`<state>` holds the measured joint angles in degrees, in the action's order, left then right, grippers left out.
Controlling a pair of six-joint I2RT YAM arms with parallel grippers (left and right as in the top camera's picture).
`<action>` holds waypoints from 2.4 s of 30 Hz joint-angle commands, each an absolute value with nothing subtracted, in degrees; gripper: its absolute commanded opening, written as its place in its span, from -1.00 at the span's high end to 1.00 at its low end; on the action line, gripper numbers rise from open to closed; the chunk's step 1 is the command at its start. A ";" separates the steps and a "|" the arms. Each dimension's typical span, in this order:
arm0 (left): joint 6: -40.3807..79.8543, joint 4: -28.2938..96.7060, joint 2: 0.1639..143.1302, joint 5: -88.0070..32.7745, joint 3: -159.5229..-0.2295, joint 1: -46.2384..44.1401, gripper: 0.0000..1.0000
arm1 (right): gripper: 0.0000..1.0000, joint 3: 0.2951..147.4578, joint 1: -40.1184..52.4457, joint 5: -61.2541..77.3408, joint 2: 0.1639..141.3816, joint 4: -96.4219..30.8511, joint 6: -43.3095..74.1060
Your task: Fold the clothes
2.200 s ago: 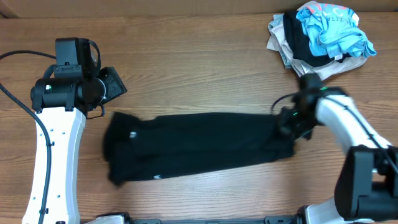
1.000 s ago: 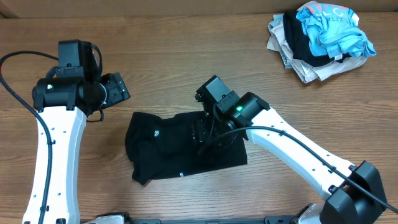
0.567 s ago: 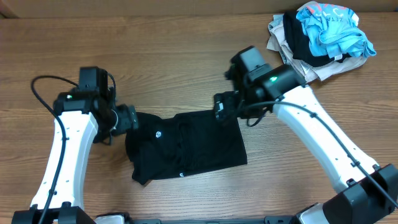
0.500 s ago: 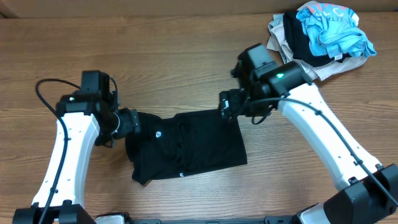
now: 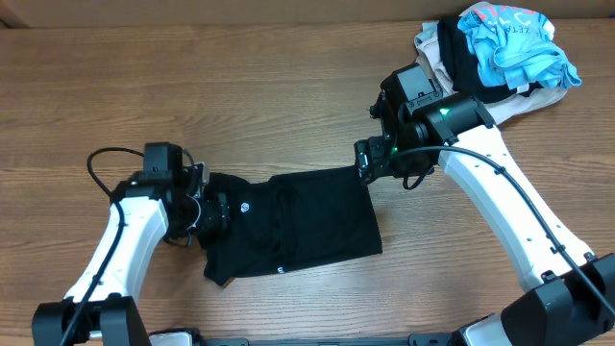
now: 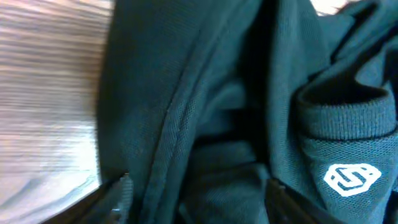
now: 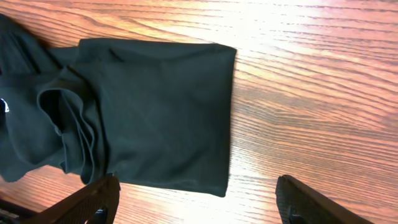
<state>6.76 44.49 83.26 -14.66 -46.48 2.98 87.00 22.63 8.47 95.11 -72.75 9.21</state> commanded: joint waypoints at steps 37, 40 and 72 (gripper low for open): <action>4.43 64.86 83.22 -10.63 -77.93 -4.60 0.92 | 0.92 66.37 38.04 24.93 105.56 -34.33 38.22; 6.35 64.90 83.22 -11.84 -78.94 -10.46 0.92 | 0.92 66.37 35.79 25.45 105.19 -34.48 38.19; 19.29 74.24 103.37 -13.96 -107.46 -31.81 -0.74 | 0.72 67.57 -8.01 33.52 72.14 -53.84 22.44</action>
